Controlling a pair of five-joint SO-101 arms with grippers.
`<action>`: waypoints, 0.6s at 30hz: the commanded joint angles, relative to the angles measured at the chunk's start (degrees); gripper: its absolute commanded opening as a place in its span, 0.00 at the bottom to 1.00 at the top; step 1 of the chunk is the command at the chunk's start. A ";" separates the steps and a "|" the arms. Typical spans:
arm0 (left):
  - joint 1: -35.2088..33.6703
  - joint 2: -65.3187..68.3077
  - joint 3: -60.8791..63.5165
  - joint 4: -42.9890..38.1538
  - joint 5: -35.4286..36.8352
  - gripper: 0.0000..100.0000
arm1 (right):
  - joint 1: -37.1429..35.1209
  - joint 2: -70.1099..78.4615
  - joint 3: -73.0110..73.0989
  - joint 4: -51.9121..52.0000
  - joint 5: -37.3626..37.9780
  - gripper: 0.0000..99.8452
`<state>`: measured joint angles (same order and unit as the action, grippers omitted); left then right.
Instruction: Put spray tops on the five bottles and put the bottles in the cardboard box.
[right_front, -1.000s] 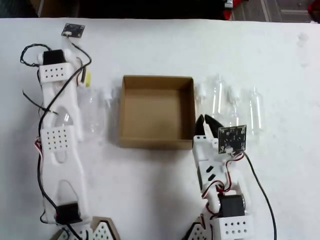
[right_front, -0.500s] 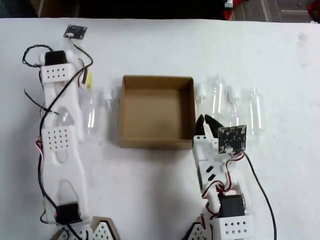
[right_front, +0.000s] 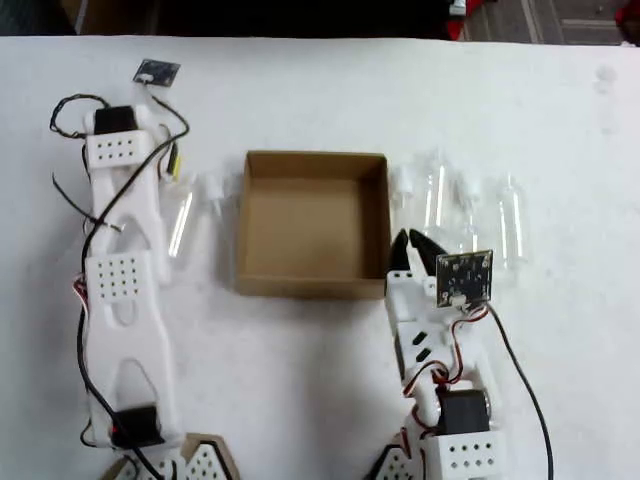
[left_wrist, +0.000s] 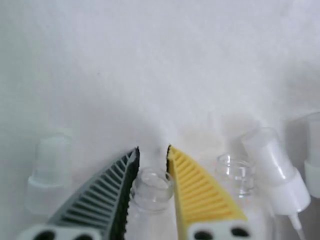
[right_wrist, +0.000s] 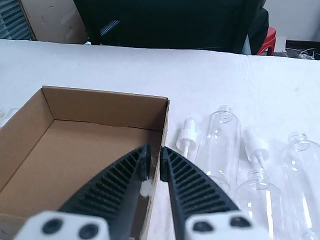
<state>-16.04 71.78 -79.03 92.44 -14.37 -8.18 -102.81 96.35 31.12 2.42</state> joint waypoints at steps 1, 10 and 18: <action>2.15 -8.75 -0.97 4.04 -0.26 0.05 | 0.66 -0.22 0.53 0.31 0.44 0.02; 4.79 -19.12 -0.35 9.85 -0.26 0.05 | 0.66 -0.22 0.53 0.31 0.44 0.02; 14.20 -30.29 -0.26 10.11 -0.26 0.02 | 0.66 -0.22 0.53 0.31 0.44 0.02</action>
<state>-7.87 51.03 -79.03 101.93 -14.20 -8.18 -102.81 96.35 31.12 2.42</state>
